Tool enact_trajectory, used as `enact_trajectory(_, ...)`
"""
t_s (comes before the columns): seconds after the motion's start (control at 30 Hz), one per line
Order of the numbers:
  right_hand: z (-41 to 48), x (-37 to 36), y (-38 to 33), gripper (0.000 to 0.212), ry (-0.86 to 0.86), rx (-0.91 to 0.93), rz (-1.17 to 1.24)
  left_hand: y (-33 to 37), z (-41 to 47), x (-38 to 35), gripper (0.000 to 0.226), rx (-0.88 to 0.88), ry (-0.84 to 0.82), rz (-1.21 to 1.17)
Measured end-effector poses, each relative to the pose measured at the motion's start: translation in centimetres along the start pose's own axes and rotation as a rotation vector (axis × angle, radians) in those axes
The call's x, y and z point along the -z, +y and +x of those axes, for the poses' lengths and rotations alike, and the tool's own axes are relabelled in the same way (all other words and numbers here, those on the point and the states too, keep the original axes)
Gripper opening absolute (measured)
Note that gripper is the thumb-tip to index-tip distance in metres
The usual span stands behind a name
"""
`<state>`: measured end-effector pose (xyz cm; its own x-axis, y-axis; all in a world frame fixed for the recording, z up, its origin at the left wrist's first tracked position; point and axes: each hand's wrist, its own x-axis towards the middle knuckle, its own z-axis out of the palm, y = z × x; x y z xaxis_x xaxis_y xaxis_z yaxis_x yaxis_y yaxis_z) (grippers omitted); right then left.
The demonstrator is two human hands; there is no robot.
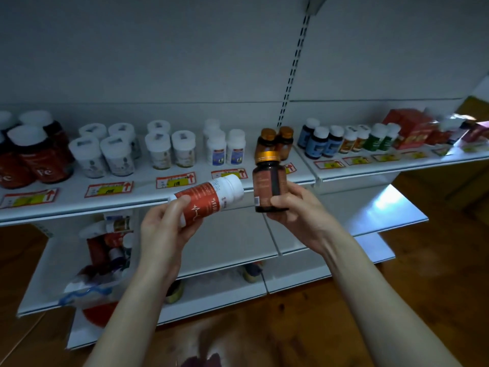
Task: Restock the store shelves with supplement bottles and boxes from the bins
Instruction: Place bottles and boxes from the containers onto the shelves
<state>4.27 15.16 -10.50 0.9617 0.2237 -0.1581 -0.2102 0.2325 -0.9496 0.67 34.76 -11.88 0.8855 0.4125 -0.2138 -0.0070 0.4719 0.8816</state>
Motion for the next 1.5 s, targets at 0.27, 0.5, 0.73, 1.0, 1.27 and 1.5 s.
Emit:
enact_trajectory(0.27, 2.6, 0.0, -1.7, 0.054, 0.231, 0.176, -0.431, 0.1, 3.3, -2.7, 0.008, 0.023, -0.054, -0.053)
enact_trajectory(0.5, 5.9, 1.4, -3.7, 0.028, 0.243, 0.281, -0.35, 0.0, 6.6, -6.2, 0.005, 0.052, -0.178, -0.109)
enact_trajectory(0.73, 8.1, 3.7, -3.6, 0.06, 0.364, 0.345, -0.536, 0.0, 8.5, -8.7, 0.033, 0.067, -0.234, -0.063)
enact_trajectory(1.0, 10.7, 7.5, -5.6, 0.042, 0.189, 0.355, -0.502, -1.4, 8.9, -12.6, 0.027, 0.022, -0.216, -0.065)
enact_trajectory(1.27, 14.7, 12.4, -8.5, 0.055, 0.056, 0.361, -0.604, -3.6, 8.1, -17.5, 0.015, -0.067, -0.06, -0.123)
enact_trajectory(1.5, 16.6, 14.3, -9.4, 0.004, -0.131, 0.238, -0.507, -5.4, 6.4, -19.2, 0.009, -0.112, 0.102, -0.194)
